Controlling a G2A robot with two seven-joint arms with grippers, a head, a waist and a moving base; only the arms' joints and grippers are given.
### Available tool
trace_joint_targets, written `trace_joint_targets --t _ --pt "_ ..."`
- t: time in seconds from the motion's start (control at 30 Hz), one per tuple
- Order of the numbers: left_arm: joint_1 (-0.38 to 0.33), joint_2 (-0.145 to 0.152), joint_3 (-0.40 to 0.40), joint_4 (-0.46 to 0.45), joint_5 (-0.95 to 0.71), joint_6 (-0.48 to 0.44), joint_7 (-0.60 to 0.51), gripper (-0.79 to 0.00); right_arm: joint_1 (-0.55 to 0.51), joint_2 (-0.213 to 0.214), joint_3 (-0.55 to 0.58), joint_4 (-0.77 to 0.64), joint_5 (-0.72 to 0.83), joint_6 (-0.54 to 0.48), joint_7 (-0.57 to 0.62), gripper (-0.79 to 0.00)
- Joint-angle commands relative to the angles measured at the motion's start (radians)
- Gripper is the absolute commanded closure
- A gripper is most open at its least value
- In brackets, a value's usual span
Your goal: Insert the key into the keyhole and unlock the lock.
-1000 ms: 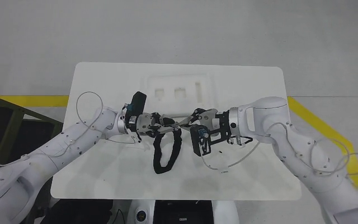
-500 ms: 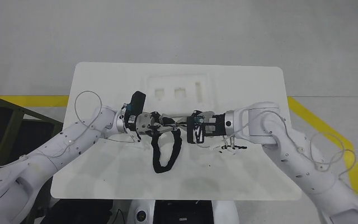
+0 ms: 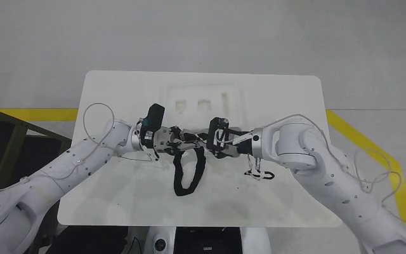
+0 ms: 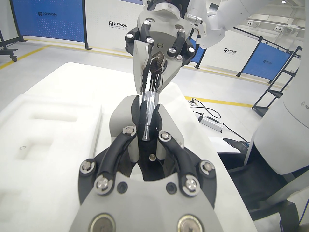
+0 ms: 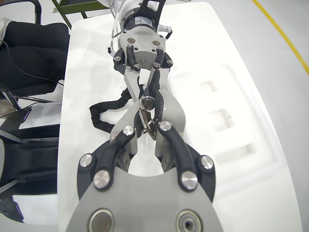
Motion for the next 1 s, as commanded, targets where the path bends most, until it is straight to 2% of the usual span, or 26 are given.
trace_joint_targets --t 0.0,0.07,0.17,0.2,0.27,0.33,0.4,0.43,0.6,0.83,0.97 --pt "0.001 0.001 -0.002 -0.001 0.005 0.0 0.0 0.0 -0.003 -0.001 0.001 -0.004 0.021 0.018 0.013 -0.145" --pt "0.002 0.003 -0.005 -0.003 0.008 0.0 0.0 0.0 -0.008 -0.002 0.003 -0.009 0.036 0.036 0.017 -0.203" --pt "0.004 0.004 -0.009 -0.003 0.01 0.0 0.0 0.0 -0.011 -0.003 0.003 -0.026 0.041 0.034 0.016 -0.332" --pt "0.005 0.005 -0.01 -0.002 0.01 0.0 0.0 0.0 -0.012 -0.004 0.003 -0.028 0.039 0.031 0.015 -0.391" --pt "0.007 0.006 -0.012 -0.001 0.011 0.0 0.0 0.0 -0.014 -0.004 0.006 -0.033 0.033 0.022 0.008 -0.585" --pt "0.009 0.007 -0.013 -0.002 0.011 0.0 0.0 0.0 -0.016 -0.003 0.014 -0.04 0.025 0.018 0.005 -0.622" --pt "0.01 0.008 -0.015 -0.002 0.012 0.0 0.0 0.0 -0.02 -0.002 0.023 -0.045 0.019 0.013 0.003 -0.6" --pt "0.01 0.009 -0.016 -0.001 0.012 0.0 0.0 0.0 -0.02 0.0 0.029 -0.049 0.015 0.01 0.004 -0.548" --pt "0.013 0.012 -0.022 -0.002 0.013 0.0 0.0 0.0 -0.028 0.005 0.057 -0.054 -0.007 -0.016 0.001 -0.388" --pt "0.017 0.014 -0.026 -0.006 0.015 0.0 0.0 0.0 -0.037 0.006 0.07 -0.047 -0.022 -0.026 -0.012 -0.249" --pt "0.018 0.015 -0.027 -0.007 0.016 0.0 0.0 0.0 -0.043 0.004 0.072 -0.044 -0.012 0.001 -0.012 -0.071"
